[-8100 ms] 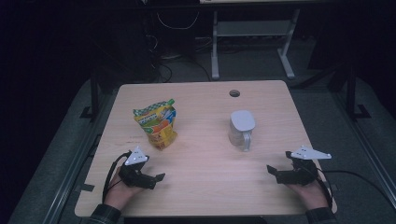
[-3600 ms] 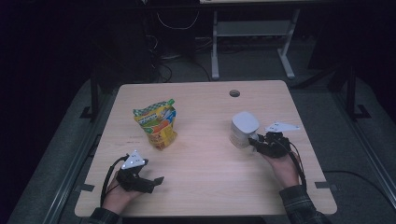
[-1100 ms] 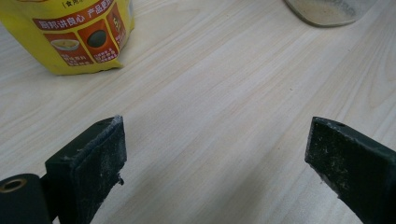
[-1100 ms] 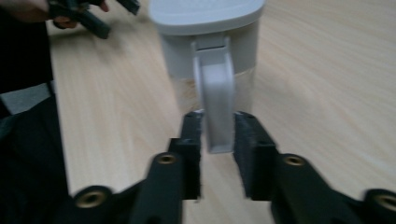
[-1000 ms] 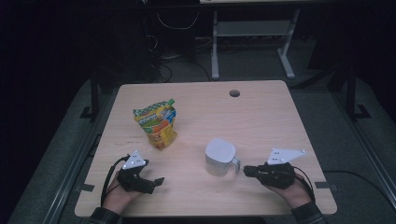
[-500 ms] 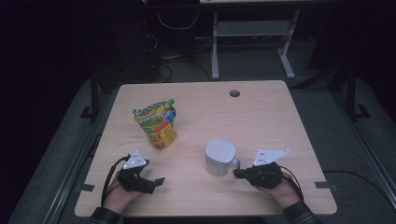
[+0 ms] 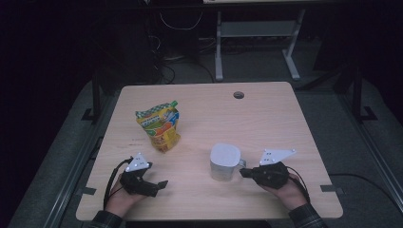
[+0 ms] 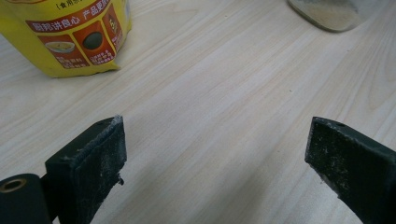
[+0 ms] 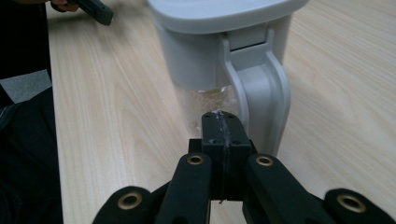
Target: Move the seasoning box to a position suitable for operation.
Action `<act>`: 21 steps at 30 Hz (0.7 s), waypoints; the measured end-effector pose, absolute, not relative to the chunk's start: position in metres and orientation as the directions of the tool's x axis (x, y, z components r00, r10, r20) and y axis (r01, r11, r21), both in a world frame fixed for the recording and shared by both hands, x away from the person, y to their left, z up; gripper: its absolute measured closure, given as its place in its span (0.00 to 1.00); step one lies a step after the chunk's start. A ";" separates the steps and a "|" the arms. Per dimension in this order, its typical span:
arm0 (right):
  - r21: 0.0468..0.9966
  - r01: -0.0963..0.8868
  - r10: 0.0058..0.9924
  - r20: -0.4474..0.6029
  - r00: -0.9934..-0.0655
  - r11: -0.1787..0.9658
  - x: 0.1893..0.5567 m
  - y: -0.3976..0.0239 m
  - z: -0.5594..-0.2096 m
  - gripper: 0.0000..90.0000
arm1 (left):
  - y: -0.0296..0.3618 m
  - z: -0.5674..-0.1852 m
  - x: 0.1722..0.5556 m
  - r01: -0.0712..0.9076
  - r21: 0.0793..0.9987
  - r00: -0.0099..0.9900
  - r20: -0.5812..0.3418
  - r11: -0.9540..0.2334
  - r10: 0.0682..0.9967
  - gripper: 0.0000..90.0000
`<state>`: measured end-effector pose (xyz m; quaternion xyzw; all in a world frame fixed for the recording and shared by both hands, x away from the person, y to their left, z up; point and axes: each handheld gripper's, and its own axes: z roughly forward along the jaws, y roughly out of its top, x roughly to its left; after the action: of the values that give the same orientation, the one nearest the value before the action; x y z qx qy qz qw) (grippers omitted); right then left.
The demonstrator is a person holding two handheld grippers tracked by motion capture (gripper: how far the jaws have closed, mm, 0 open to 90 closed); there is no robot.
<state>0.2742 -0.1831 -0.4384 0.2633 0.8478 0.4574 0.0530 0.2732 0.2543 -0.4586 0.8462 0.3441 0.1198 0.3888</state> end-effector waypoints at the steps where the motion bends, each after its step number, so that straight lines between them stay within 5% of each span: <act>1: 0.802 0.399 0.496 0.150 -0.855 0.445 0.275 -0.184 -0.438 1.00 | 0.254 -0.459 0.273 0.489 0.740 0.735 -0.065 -0.461 0.675 0.05; 21: 0.808 0.411 0.553 0.129 -0.823 0.422 0.289 -0.201 -0.436 1.00 | 0.254 -0.460 0.275 0.494 0.741 0.735 -0.075 -0.456 0.674 0.05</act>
<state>0.2887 -0.2013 -0.4360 0.2869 0.8396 0.4545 0.0783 0.2750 0.2541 -0.4599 0.8453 0.3453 0.1151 0.3911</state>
